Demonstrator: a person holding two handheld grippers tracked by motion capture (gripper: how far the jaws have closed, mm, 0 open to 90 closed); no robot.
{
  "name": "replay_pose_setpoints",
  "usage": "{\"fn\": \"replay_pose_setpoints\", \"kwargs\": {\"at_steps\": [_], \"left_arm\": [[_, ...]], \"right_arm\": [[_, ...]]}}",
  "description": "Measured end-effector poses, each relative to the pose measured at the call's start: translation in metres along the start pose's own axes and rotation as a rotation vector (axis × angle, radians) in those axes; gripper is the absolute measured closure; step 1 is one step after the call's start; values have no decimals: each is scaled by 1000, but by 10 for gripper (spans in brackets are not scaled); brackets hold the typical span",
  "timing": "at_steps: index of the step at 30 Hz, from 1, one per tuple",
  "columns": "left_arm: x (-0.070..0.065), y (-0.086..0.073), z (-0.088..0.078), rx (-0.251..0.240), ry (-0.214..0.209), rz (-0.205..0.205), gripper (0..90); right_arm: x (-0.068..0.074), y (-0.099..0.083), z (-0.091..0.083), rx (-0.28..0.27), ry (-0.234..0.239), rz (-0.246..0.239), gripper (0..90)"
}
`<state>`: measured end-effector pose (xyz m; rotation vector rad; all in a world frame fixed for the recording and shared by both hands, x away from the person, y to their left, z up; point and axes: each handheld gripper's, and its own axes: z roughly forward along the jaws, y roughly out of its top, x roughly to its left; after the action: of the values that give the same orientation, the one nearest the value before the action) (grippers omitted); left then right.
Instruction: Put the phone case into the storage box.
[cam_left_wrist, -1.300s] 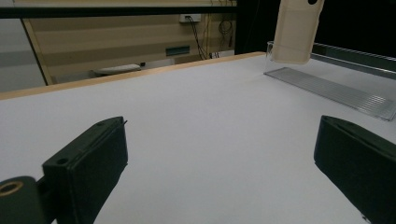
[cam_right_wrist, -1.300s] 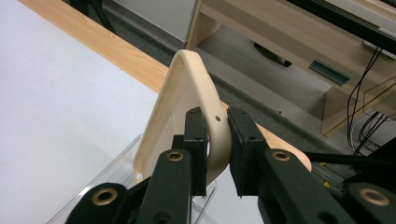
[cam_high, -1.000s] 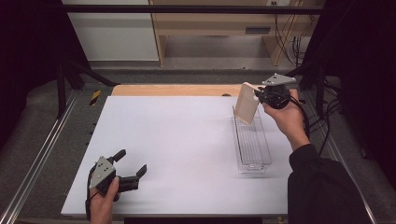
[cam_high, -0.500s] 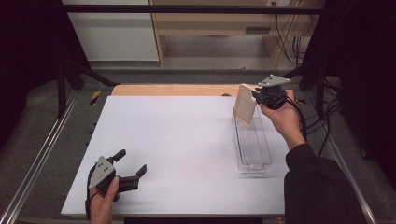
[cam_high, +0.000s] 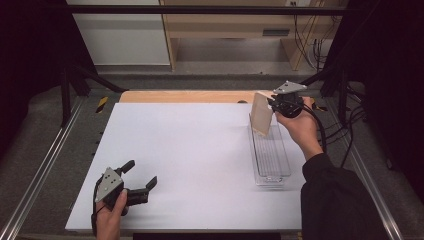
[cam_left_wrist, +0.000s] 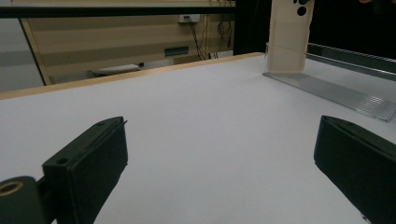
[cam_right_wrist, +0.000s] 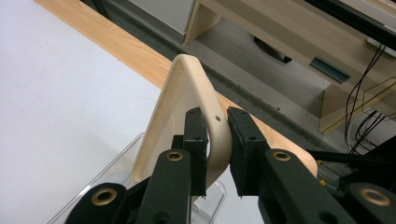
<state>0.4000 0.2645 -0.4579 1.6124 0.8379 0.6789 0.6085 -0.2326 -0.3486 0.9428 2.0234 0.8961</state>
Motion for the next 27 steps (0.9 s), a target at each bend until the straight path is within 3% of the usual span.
{"fn": "replay_pose_setpoints", "kwargs": {"at_steps": [27], "left_arm": [[1, 0, -1, -9, 0, -13, 28]], "right_arm": [[2, -1, 7, -14, -5, 19, 772]]}}
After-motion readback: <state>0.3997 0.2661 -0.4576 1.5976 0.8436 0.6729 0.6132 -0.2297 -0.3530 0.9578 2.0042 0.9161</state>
